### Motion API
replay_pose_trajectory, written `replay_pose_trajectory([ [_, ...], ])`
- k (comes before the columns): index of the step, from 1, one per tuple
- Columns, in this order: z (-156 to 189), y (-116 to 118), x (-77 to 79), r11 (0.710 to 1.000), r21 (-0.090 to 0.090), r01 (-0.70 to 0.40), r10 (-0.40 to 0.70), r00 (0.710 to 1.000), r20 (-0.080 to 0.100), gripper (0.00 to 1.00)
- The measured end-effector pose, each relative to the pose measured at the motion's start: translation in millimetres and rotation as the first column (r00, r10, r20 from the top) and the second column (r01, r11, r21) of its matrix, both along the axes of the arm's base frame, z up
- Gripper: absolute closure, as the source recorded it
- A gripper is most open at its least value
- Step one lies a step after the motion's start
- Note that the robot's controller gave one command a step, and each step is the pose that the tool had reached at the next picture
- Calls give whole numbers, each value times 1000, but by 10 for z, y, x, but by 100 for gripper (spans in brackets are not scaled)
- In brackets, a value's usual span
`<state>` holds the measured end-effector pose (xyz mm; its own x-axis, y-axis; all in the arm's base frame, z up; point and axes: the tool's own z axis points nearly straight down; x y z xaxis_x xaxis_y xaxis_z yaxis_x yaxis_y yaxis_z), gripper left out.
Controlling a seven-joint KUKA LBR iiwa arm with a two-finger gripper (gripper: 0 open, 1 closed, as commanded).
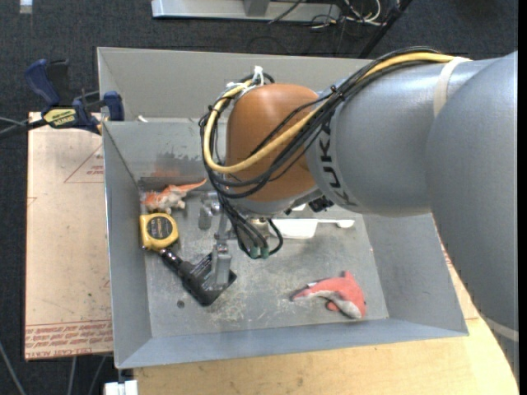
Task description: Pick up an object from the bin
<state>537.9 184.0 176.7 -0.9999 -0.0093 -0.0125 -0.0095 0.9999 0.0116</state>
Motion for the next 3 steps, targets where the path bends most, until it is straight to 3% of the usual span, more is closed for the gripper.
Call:
replay_pose_trajectory([
  [1, -364, -46, -55, 998, 1, -59, 59, 998, 7, 0],
  [2, -1055, -145, 6, 944, -1, -330, 330, 944, 5, 100],
  [3, -1055, -145, 7, 944, -1, -330, 330, 944, 5, 100],
])
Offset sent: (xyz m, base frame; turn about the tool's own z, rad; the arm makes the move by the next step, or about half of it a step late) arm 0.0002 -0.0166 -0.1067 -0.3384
